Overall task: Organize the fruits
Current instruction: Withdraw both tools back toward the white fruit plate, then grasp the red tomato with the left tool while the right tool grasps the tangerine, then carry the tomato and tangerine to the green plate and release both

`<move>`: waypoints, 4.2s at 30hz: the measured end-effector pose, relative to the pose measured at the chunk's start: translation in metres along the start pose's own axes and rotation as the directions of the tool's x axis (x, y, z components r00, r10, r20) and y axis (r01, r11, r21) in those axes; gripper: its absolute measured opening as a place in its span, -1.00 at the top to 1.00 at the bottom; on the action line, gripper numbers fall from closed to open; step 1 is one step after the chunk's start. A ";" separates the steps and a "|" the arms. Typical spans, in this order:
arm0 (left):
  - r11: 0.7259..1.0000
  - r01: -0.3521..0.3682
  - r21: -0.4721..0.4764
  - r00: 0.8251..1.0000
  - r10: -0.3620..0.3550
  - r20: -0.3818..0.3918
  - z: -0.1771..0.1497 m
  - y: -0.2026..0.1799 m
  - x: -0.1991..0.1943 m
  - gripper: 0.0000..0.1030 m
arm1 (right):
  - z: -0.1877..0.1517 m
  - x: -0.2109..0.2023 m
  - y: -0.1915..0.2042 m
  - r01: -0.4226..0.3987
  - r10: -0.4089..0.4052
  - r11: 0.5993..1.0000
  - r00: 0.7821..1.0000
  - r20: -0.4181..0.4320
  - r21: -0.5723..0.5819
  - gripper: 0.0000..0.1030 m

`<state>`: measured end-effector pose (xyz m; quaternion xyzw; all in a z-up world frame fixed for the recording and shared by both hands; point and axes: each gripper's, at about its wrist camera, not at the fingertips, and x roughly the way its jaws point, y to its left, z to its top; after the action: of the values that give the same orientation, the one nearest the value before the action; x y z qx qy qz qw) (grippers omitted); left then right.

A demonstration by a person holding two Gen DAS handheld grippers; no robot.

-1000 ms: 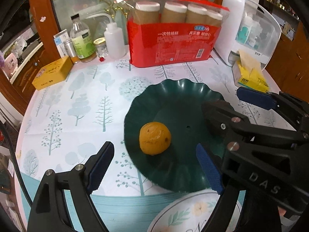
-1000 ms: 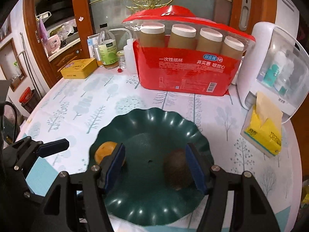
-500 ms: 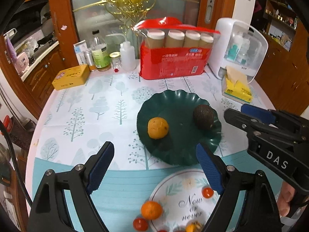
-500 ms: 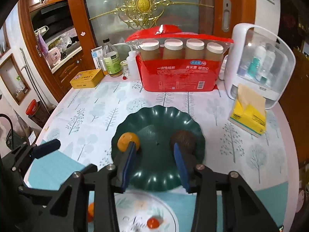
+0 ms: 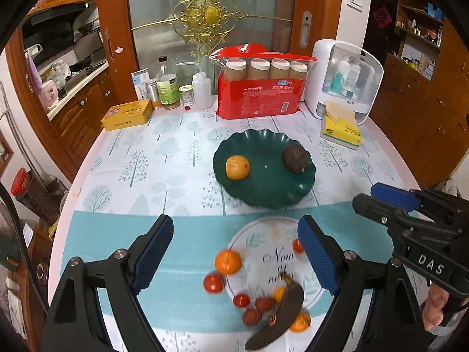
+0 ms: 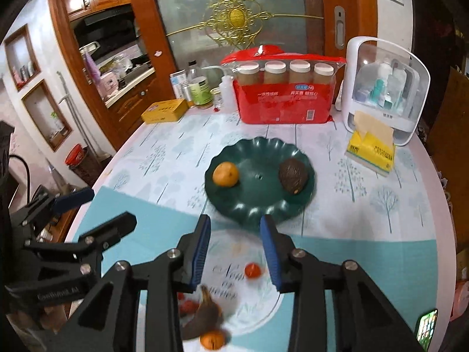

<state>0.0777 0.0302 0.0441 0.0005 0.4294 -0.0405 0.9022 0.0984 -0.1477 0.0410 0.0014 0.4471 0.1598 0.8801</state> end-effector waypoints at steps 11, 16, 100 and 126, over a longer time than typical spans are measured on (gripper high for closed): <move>1.000 -0.011 0.021 0.999 0.012 -0.044 -0.056 0.011 -0.004 -0.67 | -0.074 -0.011 0.014 -0.011 0.010 1.000 0.998 -0.057 -0.016 0.31; 0.997 -0.012 0.078 0.995 0.020 -0.097 -0.074 0.025 0.021 -0.67 | -0.108 0.006 0.016 -0.002 0.002 1.000 0.993 -0.121 -0.004 0.31; 0.904 0.367 0.218 0.928 -0.340 -0.155 0.017 0.032 0.042 0.41 | -0.052 0.004 0.022 0.225 -0.218 0.968 0.973 -0.077 0.109 0.30; 0.971 0.196 0.138 0.961 -0.161 -0.227 0.158 -0.025 0.207 0.40 | 0.098 0.144 -0.069 0.029 -0.023 0.999 0.990 -0.139 0.037 0.30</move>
<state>0.3276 -0.0156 -0.0157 0.0381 0.5176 -0.1559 0.8405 0.2741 -0.1591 -0.0235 0.0015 0.5104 0.1393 0.8486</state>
